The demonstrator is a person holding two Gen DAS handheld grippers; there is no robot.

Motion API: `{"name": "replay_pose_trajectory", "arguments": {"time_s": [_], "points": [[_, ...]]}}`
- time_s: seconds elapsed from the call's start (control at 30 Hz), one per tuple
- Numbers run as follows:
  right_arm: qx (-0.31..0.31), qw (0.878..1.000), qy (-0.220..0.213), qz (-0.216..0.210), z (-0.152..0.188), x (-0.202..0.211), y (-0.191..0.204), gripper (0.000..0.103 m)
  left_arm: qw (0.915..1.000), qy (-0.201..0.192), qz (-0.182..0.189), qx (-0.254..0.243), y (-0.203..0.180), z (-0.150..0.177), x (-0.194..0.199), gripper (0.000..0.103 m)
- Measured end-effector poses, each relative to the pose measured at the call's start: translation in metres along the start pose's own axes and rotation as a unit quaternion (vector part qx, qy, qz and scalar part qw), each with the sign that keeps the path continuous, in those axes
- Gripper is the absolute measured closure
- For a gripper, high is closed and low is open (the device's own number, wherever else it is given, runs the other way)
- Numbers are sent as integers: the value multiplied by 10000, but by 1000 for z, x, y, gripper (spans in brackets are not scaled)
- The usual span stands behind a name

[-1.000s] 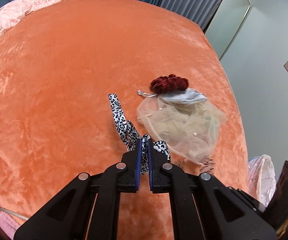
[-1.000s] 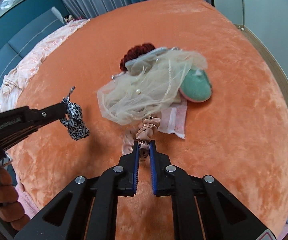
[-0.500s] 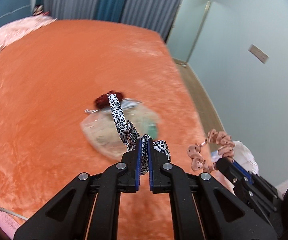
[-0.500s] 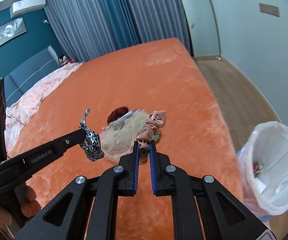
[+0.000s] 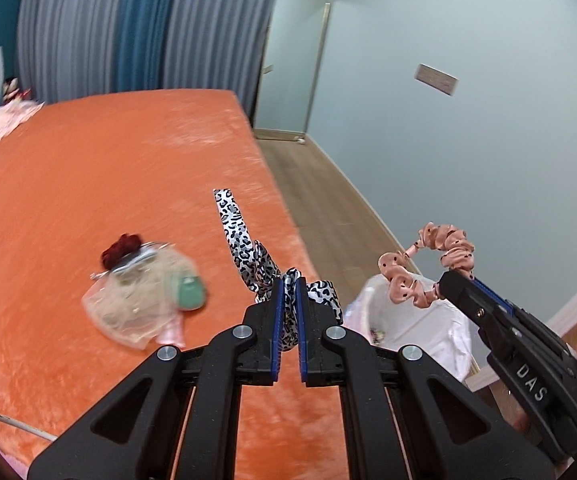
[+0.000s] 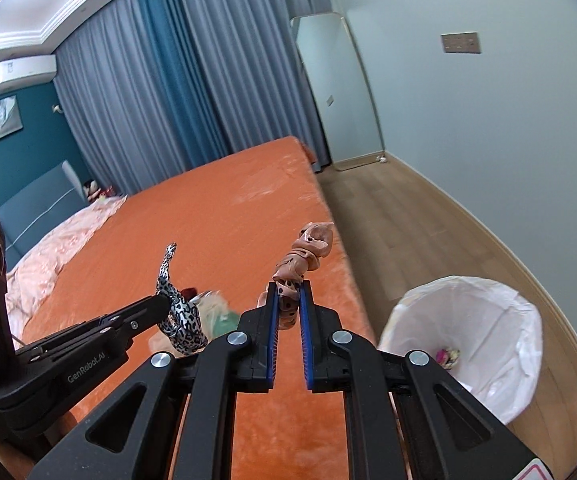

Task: Collect trash
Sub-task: 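Carry both scrunchies over the wastebasket and open both tools to drop them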

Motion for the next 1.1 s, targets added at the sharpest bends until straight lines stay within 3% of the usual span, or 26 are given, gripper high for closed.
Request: {"name": "replay_pose_trajectory", "arguments": {"time_s": [0.5,1.1], "points": [[-558,9956,-252,706,-1,33,-90,94,9943,42,713,-789,-105,1,-22,97],[-987,9880,-158,1181,20,39,-148,92,9836,354,1358,-1134,-166,14,-64,96]]}}
Point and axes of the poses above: each gripper's, at about its wrist camera, not at the fingertips, and x roughly against the way its jaws point, y to its left, z to its underside, the point moved 3 cm from there along -x, roughly the way its jaws point, and after that the axes turned 5 degrees about -y, right-handed, at the moved point
